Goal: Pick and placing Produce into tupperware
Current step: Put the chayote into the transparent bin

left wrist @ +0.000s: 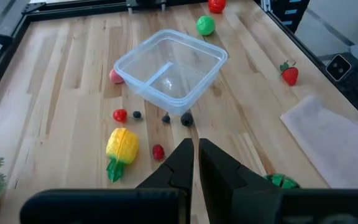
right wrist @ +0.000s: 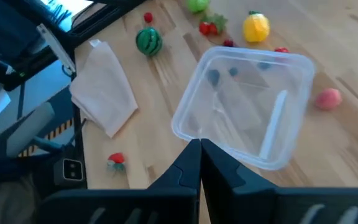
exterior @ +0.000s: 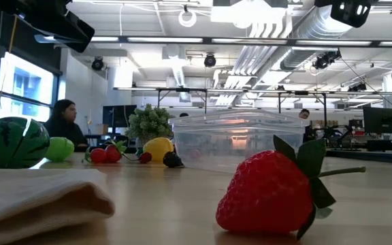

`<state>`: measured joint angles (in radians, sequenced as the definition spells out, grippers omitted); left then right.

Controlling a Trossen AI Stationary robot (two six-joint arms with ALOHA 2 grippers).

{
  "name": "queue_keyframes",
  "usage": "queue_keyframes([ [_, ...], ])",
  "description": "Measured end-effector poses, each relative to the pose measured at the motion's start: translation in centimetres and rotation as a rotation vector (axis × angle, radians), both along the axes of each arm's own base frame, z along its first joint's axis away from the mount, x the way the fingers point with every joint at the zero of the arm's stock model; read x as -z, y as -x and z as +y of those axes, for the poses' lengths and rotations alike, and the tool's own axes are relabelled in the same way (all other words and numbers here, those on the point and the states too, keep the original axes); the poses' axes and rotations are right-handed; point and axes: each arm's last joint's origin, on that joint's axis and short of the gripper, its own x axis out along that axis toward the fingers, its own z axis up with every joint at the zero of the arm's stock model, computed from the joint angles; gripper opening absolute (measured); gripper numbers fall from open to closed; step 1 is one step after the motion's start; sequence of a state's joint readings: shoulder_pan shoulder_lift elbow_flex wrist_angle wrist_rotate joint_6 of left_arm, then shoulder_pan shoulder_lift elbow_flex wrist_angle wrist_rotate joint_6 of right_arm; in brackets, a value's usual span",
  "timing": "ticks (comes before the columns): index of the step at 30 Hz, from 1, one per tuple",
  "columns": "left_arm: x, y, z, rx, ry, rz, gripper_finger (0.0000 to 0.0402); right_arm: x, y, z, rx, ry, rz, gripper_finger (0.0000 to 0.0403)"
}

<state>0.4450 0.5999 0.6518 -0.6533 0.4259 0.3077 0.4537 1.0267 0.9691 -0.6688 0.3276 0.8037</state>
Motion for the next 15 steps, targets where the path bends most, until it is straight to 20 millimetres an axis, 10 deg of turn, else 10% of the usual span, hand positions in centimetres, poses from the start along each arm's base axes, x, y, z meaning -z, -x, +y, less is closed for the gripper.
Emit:
queue_keyframes([
  [9, 0.0, 0.0, 0.0, 0.0, -0.001, 0.0, 0.0017, 0.4, 0.0, 1.5, 0.042, -0.033, 0.014, 0.0001],
  [15, 0.0, 0.0, 0.0, 0.0, -0.001, 0.0, 0.0017, -3.8, 0.9, 2.8, 0.004, 0.033, -0.11, 0.0001],
])
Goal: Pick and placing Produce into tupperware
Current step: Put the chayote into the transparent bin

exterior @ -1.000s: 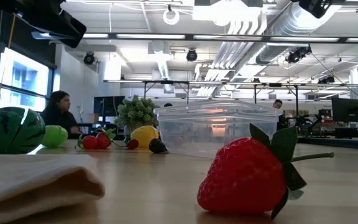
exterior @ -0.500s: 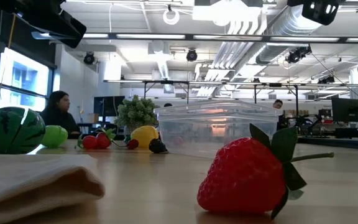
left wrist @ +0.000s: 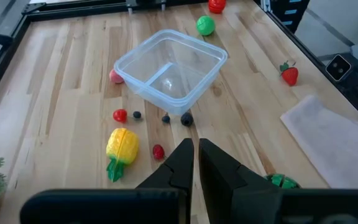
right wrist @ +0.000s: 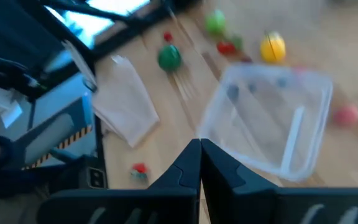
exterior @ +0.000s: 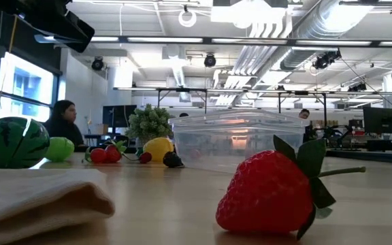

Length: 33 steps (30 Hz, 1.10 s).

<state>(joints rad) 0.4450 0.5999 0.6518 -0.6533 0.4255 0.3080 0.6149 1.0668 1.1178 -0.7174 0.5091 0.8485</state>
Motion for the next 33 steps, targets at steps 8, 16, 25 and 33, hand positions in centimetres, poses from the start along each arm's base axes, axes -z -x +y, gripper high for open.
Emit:
queue_keyframes([
  [8, 0.0, 0.0, 0.0, 0.0, 0.0, 0.0, 0.0017, -5.4, -0.2, 2.0, -0.05, 0.214, -0.02, 0.0],
  [16, 0.0, 0.0, 0.0, 0.0, 0.0, 0.0, 0.0017, -1.7, -2.4, 3.4, 0.444, -0.07, 0.581, 0.0],
  [25, 0.0, 0.0, 0.0, 0.0, 0.0, 0.0, 0.0017, 5.5, -5.0, 5.4, 0.653, -0.253, 0.946, 0.0],
  [33, 0.0, 0.0, 0.0, 0.0, 0.0, 0.0, 0.0017, 9.2, -5.3, 4.8, 0.645, -0.193, 1.003, 0.0035],
])
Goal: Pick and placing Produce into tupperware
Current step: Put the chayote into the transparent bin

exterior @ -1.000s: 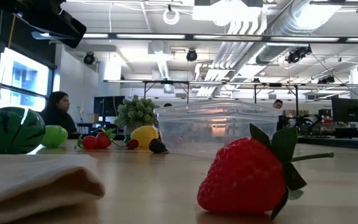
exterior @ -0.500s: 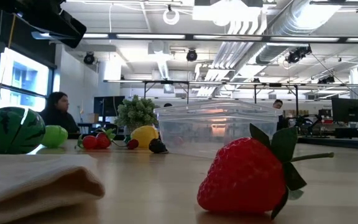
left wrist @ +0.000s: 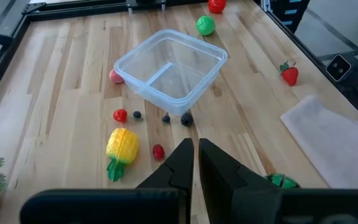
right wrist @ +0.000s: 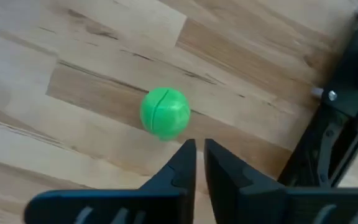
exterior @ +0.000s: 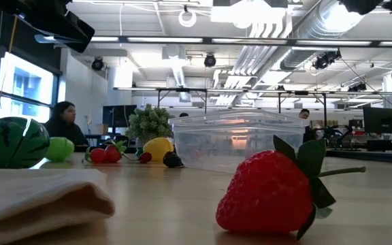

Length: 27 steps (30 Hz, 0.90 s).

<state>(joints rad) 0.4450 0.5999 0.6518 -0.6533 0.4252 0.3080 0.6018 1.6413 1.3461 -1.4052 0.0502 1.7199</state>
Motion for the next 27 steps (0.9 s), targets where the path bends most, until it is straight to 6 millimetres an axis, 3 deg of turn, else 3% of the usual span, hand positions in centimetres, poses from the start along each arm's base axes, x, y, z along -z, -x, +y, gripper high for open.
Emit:
queue_keyframes([
  [12, 0.0, 0.0, 0.0, 0.0, 0.0, 0.0, 0.0017, 3.5, 0.0, 0.3, 0.001, -0.033, -0.06, 0.0129],
  [22, 0.0, 0.0, 0.0, 0.0, 0.0, 0.0, 0.0017, 4.0, 1.0, 1.2, -0.006, 0.035, -0.092, 0.0143],
  [27, 0.0, 0.0, 0.0, 0.0, 0.0, 0.0, 0.0017, 4.0, 1.6, 1.6, 0.111, 0.085, -0.122, 0.0143],
])
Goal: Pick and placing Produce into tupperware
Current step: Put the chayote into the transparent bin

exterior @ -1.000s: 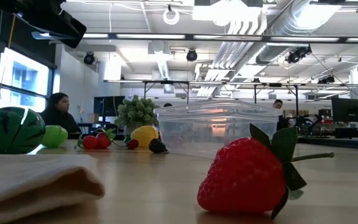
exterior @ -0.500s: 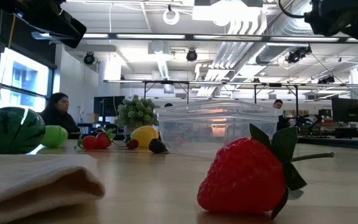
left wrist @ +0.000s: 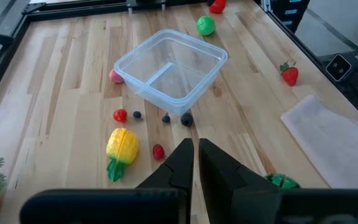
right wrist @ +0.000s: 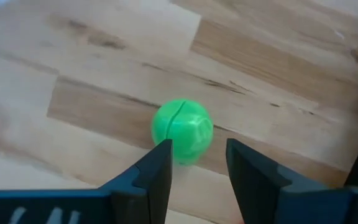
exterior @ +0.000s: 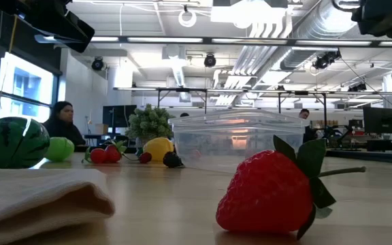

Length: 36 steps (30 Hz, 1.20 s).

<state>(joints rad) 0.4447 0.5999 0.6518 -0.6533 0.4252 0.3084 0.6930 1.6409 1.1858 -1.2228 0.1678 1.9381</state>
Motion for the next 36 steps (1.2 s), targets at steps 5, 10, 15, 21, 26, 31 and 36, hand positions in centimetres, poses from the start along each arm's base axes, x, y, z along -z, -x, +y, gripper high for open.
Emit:
queue_keyframes([
  [5, 0.0, 0.0, 0.0, 0.0, 0.0, 0.0, 0.0017, 0.0, 0.1, 0.4, 0.007, 0.019, -0.049, 0.0154],
  [10, 0.0, 0.0, 0.0, 0.0, 0.0, 0.0, 0.0017, 1.2, -0.3, 0.8, 0.008, 0.026, -0.001, 0.0204],
  [15, 0.0, 0.0, 0.0, 0.0, 0.0, 0.0, 0.0017, 2.2, -0.7, 1.1, 0.001, 0.034, 0.013, 0.0255],
  [21, 0.0, 0.0, 0.0, 0.0, 0.0, 0.0, 0.0017, 3.1, -1.1, 1.4, -0.011, 0.054, 0.023, 0.0288],
  [26, 0.0, 0.0, 0.0, 0.0, 0.0, 0.0, 0.0017, 3.9, -1.5, 1.7, -0.03, 0.068, 0.02, 0.03],
  [31, 0.0, 0.0, 0.0, 0.0, 0.0, 0.0, 0.0017, 4.9, -1.5, 1.7, -0.029, 0.066, 0.021, 0.0306],
  [36, 0.0, 0.0, 0.0, 0.0, 0.0, 0.0, 0.0017, 6.2, -1.3, 1.6, -0.008, 0.04, -0.001, 0.0307],
])
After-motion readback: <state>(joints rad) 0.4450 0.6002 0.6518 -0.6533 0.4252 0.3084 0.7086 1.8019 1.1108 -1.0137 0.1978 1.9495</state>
